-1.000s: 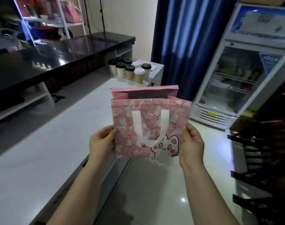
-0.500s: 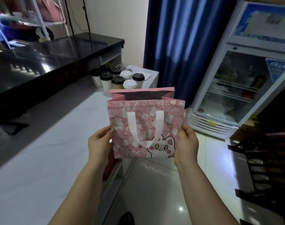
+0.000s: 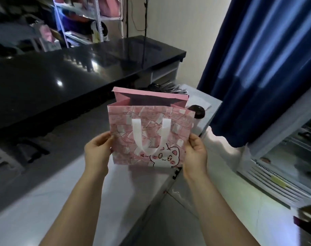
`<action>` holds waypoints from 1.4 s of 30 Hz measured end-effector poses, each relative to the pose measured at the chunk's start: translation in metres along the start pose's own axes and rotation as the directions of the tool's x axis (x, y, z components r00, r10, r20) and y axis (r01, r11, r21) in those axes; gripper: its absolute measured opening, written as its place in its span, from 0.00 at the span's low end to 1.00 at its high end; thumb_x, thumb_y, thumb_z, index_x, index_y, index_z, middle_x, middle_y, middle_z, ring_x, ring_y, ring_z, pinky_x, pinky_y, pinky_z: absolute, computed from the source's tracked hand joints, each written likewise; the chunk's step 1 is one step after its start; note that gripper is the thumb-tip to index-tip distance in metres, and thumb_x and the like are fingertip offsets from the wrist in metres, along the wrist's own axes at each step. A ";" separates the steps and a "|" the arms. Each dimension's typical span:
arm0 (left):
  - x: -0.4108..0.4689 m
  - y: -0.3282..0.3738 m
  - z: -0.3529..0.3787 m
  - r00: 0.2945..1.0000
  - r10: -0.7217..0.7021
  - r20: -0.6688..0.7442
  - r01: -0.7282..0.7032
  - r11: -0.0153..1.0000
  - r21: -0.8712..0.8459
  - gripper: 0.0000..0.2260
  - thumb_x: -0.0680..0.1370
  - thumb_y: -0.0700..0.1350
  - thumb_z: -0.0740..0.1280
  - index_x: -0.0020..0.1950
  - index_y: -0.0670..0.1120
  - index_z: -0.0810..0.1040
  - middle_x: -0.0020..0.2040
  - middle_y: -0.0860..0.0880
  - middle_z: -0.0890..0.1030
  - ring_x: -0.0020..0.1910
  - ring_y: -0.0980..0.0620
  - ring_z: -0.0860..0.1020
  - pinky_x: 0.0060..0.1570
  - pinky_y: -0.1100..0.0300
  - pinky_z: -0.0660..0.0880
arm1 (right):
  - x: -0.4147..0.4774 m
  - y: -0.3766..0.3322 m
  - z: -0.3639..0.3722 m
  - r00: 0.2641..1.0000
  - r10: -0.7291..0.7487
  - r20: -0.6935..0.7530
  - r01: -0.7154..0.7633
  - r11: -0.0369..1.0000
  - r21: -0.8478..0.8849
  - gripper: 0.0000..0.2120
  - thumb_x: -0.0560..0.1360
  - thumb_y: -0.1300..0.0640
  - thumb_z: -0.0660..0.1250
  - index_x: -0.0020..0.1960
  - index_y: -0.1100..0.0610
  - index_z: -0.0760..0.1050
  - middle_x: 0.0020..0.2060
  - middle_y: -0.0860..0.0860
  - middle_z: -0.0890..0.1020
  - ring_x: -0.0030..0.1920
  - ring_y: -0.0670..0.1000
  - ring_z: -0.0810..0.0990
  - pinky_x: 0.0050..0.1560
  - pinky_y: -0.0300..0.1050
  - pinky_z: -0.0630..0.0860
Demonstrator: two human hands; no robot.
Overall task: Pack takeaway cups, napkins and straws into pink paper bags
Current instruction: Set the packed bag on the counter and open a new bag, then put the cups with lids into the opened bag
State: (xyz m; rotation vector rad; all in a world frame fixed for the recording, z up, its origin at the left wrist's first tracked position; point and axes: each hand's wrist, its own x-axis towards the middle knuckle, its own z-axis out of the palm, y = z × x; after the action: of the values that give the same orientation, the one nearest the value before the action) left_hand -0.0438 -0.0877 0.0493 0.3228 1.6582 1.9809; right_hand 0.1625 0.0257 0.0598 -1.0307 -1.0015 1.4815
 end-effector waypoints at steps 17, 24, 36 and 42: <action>-0.041 -0.065 -0.011 0.694 0.128 -0.708 -0.054 0.990 0.127 0.14 0.77 0.37 0.70 0.44 0.57 0.84 0.46 0.55 0.86 0.47 0.55 0.84 0.52 0.57 0.80 | 0.127 0.079 0.088 0.703 0.343 0.622 -0.276 0.939 -0.206 0.13 0.76 0.73 0.58 0.47 0.59 0.77 0.42 0.54 0.81 0.42 0.53 0.78 0.41 0.43 0.77; -0.063 -0.064 0.030 0.597 0.312 -0.739 -0.113 0.945 0.308 0.23 0.71 0.43 0.76 0.59 0.66 0.75 0.57 0.60 0.81 0.58 0.59 0.79 0.53 0.62 0.79 | 0.150 0.073 0.077 0.603 0.207 0.770 -0.148 0.978 -0.148 0.17 0.72 0.73 0.59 0.51 0.56 0.79 0.46 0.50 0.83 0.48 0.49 0.80 0.48 0.40 0.77; -0.045 0.023 0.128 0.494 0.866 -0.078 -0.109 0.151 0.983 0.20 0.74 0.44 0.73 0.65 0.43 0.76 0.61 0.45 0.78 0.62 0.46 0.72 0.64 0.48 0.69 | 0.198 0.010 0.055 0.407 -0.005 0.913 0.276 0.954 -0.117 0.19 0.75 0.66 0.61 0.51 0.42 0.78 0.50 0.40 0.81 0.55 0.44 0.79 0.58 0.46 0.75; -0.015 0.017 0.203 0.646 0.751 0.137 -0.292 0.078 0.953 0.17 0.72 0.48 0.71 0.60 0.48 0.80 0.58 0.49 0.80 0.59 0.44 0.75 0.58 0.46 0.70 | 0.240 -0.022 0.023 0.402 -0.145 0.904 0.502 0.861 -0.085 0.18 0.74 0.65 0.64 0.57 0.45 0.77 0.55 0.42 0.80 0.56 0.45 0.78 0.59 0.39 0.74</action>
State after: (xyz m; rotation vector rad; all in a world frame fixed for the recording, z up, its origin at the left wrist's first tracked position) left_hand 0.0668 0.0723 0.1119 1.2115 3.3116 1.1152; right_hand 0.1207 0.2642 0.0630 -0.1203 -2.1604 1.4906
